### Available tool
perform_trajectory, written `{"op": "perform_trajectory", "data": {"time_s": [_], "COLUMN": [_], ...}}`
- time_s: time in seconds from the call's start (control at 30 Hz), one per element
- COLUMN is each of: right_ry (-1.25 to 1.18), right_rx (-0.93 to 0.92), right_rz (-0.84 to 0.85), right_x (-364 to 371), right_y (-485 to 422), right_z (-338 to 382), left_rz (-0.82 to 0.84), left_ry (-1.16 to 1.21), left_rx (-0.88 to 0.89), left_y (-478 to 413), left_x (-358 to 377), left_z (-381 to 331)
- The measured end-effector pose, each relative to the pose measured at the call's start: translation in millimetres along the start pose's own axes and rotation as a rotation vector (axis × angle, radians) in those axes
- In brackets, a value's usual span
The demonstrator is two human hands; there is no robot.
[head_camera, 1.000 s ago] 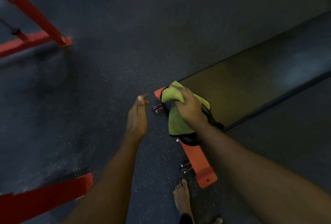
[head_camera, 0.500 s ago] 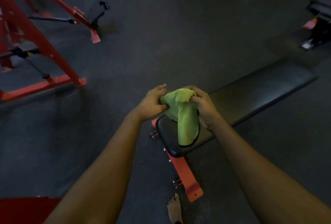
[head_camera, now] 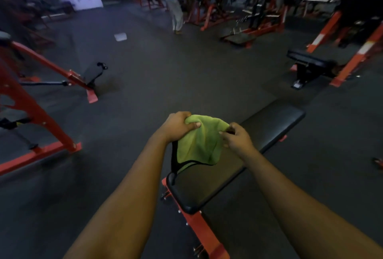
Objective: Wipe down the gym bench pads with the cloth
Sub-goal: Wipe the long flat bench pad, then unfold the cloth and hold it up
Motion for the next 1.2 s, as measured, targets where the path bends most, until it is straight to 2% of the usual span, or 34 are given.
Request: {"op": "perform_trajectory", "data": {"time_s": [0.1,0.2,0.4,0.47,0.57,0.7,0.87,1.03,1.2], "right_ry": [0.051,0.063,0.065,0.023,0.094,0.090,-0.016,-0.087,-0.063], "right_rx": [-0.033,-0.059,-0.023,0.019,0.056,0.133,0.181,0.235,0.288], "right_rz": [-0.099,-0.196,-0.452,-0.509,-0.601,-0.806,-1.034,-1.229,-1.341], "right_x": [-31.7,-64.3,-136.7,-161.5,-202.2,-256.5,-318.4,-377.2,-425.1], "right_y": [1.8,4.6,36.0,51.7,85.4,147.3,234.0,338.8,427.1], "right_z": [13.9,24.7,22.9,13.7,-0.8,-15.9,-29.9,-51.8,-78.7], "left_rz": [0.026,0.121,0.333,0.399,0.474,0.603,0.740,0.932,1.018], "left_ry": [-0.023,-0.097,-0.201,-0.201,-0.163,-0.110,-0.044,0.030,0.000], "left_rx": [0.035,0.070,0.266,0.351,0.478,0.597,0.730,0.762,0.981], "left_y": [-16.6,-34.1,-72.6,-81.9,-87.1,-75.3,-38.8,15.8,74.2], "left_x": [-16.3,-23.9,7.5,28.1,66.3,124.8,200.2,280.6,347.0], "left_z": [-19.7,-39.4,-98.6,-123.0,-168.7,-231.9,-312.6,-391.5,-474.1]}}
Point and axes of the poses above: each hand's wrist, its own y-axis away from the middle knuckle, its own x-axis out of the palm, z = x × y, the point moved 6 cm from there along -y, towards the middle knuckle, and after that the axes turned 6 degrees about y, right-handed, at the moved point
